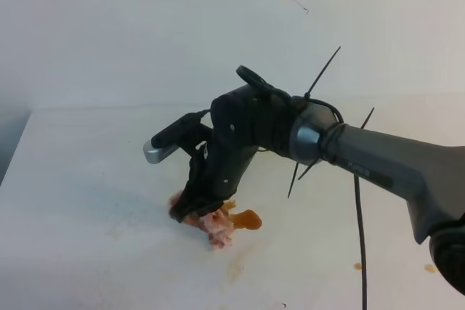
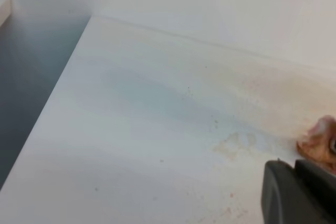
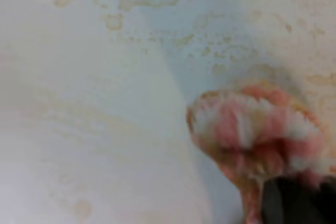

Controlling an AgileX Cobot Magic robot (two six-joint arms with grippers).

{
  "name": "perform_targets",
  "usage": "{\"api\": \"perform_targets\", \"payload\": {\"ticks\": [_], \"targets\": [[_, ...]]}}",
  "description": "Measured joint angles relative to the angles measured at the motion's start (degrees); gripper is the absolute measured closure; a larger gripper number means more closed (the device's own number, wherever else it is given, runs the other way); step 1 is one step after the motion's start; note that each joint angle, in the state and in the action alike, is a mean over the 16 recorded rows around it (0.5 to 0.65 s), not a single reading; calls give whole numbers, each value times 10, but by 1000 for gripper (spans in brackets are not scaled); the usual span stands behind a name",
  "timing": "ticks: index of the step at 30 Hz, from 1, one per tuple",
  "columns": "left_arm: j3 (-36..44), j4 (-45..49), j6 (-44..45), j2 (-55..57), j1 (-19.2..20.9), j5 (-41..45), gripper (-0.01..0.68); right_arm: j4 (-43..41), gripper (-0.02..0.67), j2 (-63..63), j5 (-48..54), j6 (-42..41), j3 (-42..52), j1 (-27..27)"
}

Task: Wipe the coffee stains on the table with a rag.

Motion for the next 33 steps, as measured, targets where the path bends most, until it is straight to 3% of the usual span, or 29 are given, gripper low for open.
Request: {"api": "perform_targets", "payload": {"ticks": [12, 27, 33], "targets": [[0, 0, 0, 0, 0, -1, 673, 7, 618, -30, -3, -25, -36, -1], [0, 0, 0, 0, 0, -2, 673, -127, 618, -4, 69, -41, -51, -1], [0, 0, 0, 0, 0, -2, 673, -135, 618, 15, 124, -55, -51, -1]]}}
